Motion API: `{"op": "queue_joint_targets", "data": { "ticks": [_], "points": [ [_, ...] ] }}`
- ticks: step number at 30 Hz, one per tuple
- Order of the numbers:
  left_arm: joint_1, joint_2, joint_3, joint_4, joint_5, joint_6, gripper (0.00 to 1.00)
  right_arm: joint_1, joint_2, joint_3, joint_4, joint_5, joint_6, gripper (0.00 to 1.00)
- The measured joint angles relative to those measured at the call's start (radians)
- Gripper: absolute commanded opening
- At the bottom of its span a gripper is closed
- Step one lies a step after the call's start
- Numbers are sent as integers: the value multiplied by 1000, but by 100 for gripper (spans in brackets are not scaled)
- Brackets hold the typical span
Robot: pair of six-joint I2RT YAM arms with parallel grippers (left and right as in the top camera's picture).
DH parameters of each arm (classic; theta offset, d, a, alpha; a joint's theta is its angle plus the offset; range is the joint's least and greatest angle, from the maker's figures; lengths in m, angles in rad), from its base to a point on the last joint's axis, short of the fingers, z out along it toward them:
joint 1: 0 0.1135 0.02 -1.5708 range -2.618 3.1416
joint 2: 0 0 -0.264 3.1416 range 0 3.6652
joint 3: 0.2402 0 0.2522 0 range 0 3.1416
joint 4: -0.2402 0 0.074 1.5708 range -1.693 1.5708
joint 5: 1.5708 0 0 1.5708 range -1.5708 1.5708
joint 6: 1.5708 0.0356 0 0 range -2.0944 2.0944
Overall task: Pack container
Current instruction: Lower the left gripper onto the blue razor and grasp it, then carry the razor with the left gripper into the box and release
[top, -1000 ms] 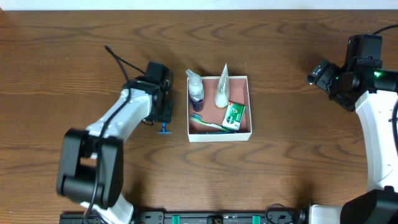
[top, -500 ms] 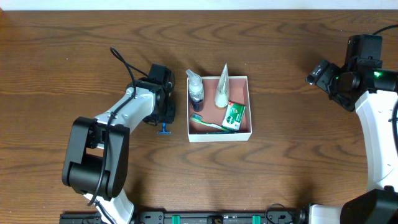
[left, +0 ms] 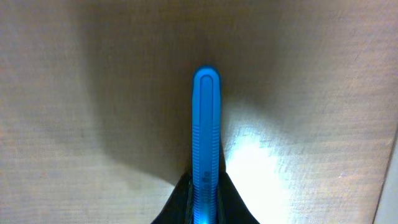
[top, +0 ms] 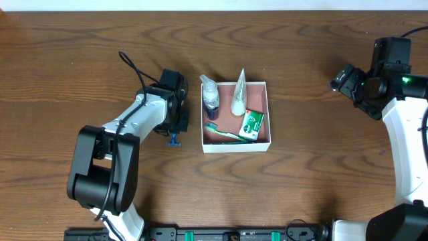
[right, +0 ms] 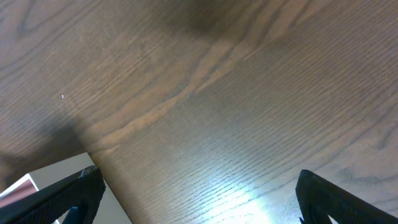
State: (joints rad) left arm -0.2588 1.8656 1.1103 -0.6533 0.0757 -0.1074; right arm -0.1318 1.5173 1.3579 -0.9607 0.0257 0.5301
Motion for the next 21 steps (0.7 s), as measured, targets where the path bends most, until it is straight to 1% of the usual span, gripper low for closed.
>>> {"op": "queue_joint_targets", "data": {
  "ticks": [5,7,10,13,16,19,21],
  "points": [
    [2,-18,62,-189,-1,27,6,0,0,0,0,0,0,99],
    [4,-60,116,-268,-3,37,6,0,0,0,0,0,0,99],
    [5,-179,221,-357,-5,49,6,0,0,0,0,0,0,99],
    [-6,-313,286,-375,-5,56,6,0,0,0,0,0,0,99],
    [-51,-443,306,-370,-8,60,6,0,0,0,0,0,0,99],
    [-122,-500,306,-357,-8,92,6,0,0,0,0,0,0,99],
    [-198,-499,306,-334,-9,157,6,0,0,0,0,0,0,99]
  ]
}}
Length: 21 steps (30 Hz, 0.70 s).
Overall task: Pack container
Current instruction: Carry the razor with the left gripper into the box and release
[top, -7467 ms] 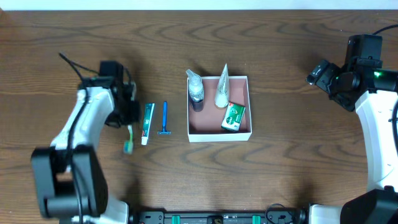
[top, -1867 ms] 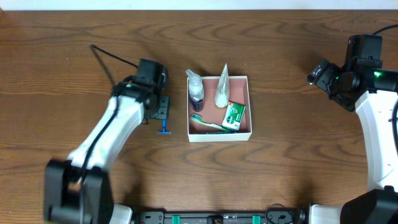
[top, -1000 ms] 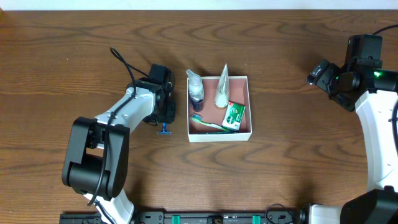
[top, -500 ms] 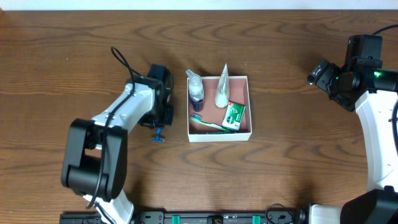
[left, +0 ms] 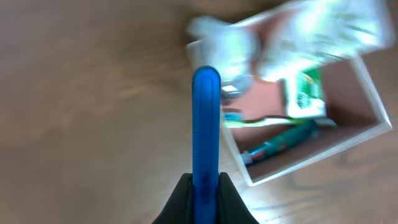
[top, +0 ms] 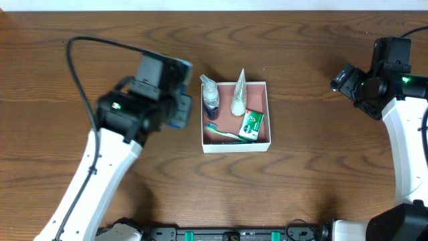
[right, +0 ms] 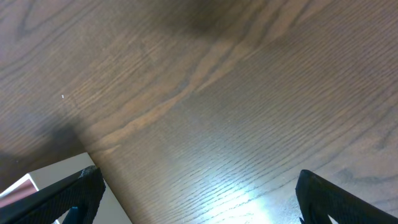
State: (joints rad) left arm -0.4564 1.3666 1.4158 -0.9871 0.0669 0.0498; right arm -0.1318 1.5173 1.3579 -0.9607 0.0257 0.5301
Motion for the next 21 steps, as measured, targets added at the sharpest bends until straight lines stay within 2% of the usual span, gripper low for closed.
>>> {"op": "queue_joint_targets", "data": {
  "ticks": [7,12,15,16,17,18,20,21],
  "points": [
    [-220,137,-17,103,1,283,6,0,0,0,0,0,0,99],
    [-290,289,-21,164,1,438,6,0,0,0,0,0,0,99],
    [-296,361,-26,193,1,489,6,0,0,0,0,0,0,99],
    [-296,382,-30,199,1,502,9,0,0,0,0,0,0,99],
    [-296,399,-32,203,0,511,27,0,0,0,0,0,0,99],
    [-296,415,-35,205,0,527,39,0,0,0,0,0,0,99],
    [-296,425,-37,206,-4,532,42,0,0,0,0,0,0,99],
    [-296,425,-37,205,-12,534,48,0,0,0,0,0,0,99]
  ]
}}
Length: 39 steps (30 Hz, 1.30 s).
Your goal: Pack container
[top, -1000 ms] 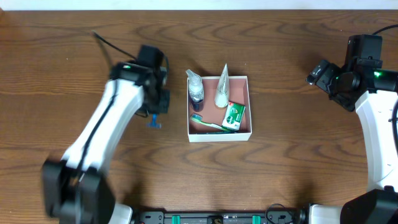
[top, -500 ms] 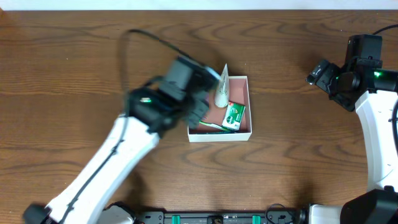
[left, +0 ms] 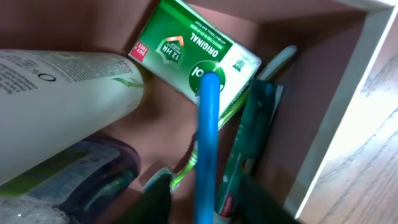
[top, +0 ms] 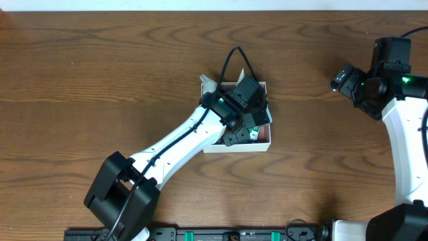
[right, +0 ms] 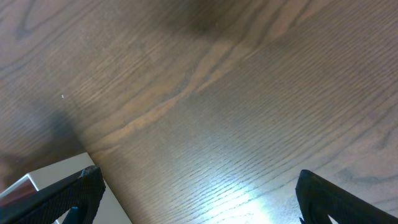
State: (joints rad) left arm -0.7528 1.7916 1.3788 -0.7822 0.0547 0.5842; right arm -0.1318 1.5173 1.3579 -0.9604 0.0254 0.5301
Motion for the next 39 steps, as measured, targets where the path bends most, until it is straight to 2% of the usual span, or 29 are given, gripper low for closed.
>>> {"op": "queue_joint_targets", "data": {
  "ticks": [2,6,9,12,13,15,16,20,25,32,39],
  "points": [
    [0,-8,0,-3,-24,-5,53,0,0,0,0,0,0,99],
    [0,-57,0,-51,-92,-43,56,0,0,0,0,0,0,99],
    [2,-154,0,-103,-155,-114,58,0,0,0,0,0,0,99],
    [29,-283,3,-196,-230,-226,65,0,0,0,0,0,0,99],
    [51,-323,5,-235,-252,-271,71,0,0,0,0,0,0,99],
    [126,-398,8,-306,-285,-353,92,0,0,0,0,0,0,99],
    [160,-421,8,-329,-294,-388,97,0,0,0,0,0,0,99],
    [325,-491,8,-359,-298,-502,98,0,0,0,0,0,0,99],
    [447,-533,8,-365,-251,-553,98,0,0,0,0,0,0,99],
    [469,-546,8,-404,-230,-563,98,0,0,0,0,0,0,99],
    [505,-599,8,-349,-215,-563,98,0,0,0,0,0,0,99]
  ]
}}
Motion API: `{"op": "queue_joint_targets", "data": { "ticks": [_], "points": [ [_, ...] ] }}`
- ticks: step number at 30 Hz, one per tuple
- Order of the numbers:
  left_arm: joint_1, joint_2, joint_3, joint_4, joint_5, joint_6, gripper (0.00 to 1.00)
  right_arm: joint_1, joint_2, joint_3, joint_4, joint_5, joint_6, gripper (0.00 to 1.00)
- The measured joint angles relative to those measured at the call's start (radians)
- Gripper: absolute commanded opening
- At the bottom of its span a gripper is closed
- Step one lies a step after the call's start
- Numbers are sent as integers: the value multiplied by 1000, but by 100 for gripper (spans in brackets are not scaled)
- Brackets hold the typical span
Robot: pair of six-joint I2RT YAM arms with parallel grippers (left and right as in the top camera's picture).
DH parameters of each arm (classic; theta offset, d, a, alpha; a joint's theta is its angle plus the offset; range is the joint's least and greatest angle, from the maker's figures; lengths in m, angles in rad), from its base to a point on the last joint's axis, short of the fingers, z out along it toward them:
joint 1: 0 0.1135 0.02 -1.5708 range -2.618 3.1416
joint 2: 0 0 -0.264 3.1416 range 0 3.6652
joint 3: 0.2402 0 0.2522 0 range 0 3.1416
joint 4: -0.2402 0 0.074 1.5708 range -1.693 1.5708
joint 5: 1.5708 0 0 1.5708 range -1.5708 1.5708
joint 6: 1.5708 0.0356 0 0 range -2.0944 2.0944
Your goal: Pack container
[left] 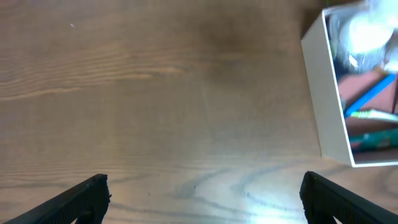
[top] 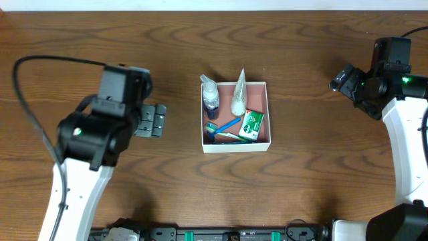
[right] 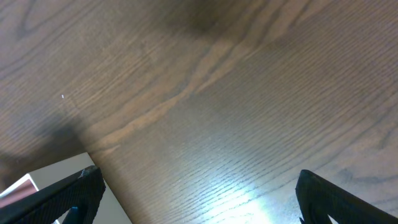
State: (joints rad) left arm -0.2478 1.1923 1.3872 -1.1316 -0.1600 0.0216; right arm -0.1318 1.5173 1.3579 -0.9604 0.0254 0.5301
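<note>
The white box (top: 268, 114) with a pink floor stands mid-table. Inside lie a blue razor (top: 227, 126), a green toothbrush (top: 227, 136), a green carton (top: 251, 125), a dark bottle (top: 210, 99) and a white tube (top: 239, 94). My left gripper (top: 154, 120) hangs open and empty over bare wood left of the box; in its wrist view the box (left: 326, 106) and the razor (left: 372, 93) show at the right edge. My right gripper (top: 342, 80) is open at the far right, over bare table.
The brown wooden table (top: 301, 187) spreads around the box on all sides. A corner of the box (right: 37, 180) shows at the lower left of the right wrist view. The arm bases sit along the front edge.
My left gripper was down in the box with the blue razor between its fingers. Now the razor lies in the box and the gripper is open, well left of it. The right arm is unchanged.
My left gripper was shut on the blue razor at the table left of the box. Then it held the razor up beside the box, then down inside it. Now the razor rests in the box and the gripper is back at the left, empty.
</note>
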Motion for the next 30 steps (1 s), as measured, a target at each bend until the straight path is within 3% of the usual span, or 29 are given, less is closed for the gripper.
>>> {"op": "queue_joint_targets", "data": {
  "ticks": [5,12,20,30],
  "points": [
    [116,-166,-69,118,63,14,98,0,0,0,0,0,0,99],
    [296,-467,-414,352,211,81,98,0,0,0,0,0,0,99],
    [316,-759,-809,401,262,98,98,0,0,0,0,0,0,99],
    [317,-1002,-1122,484,270,106,98,0,0,0,0,0,0,99]
  ]
}}
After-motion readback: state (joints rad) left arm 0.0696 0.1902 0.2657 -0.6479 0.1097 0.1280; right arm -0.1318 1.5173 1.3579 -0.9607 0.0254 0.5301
